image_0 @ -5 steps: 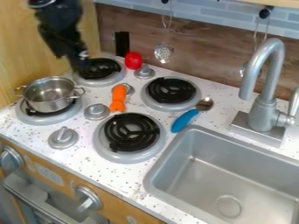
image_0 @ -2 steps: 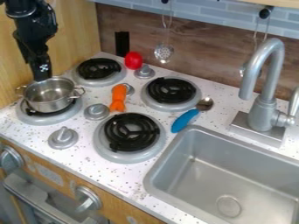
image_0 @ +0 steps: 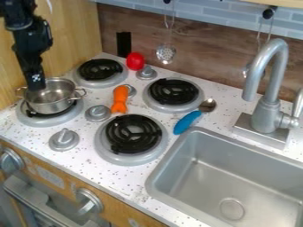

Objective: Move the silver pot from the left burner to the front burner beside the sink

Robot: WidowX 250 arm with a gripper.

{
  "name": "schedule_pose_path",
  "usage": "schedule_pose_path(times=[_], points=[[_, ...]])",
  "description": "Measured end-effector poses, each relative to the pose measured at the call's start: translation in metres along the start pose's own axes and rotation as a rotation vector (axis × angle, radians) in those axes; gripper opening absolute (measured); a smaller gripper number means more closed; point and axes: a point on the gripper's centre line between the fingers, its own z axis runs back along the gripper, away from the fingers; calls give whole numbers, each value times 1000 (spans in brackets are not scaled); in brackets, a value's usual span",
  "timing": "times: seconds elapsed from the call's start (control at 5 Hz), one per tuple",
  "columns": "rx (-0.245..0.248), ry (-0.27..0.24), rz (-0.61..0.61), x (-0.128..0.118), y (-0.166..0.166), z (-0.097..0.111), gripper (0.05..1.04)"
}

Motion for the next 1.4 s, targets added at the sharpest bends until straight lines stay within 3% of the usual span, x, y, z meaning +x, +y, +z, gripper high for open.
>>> schedule_pose_path(times=[0.4,0.6,1.2,1.4], points=[[-26,24,38,-15,11,-29,989],[9,12,36,-16,15,-34,989],[-17,-103,-7,-2,-2,-50,989],[-63,-123,-7,2,-8,-59,989]])
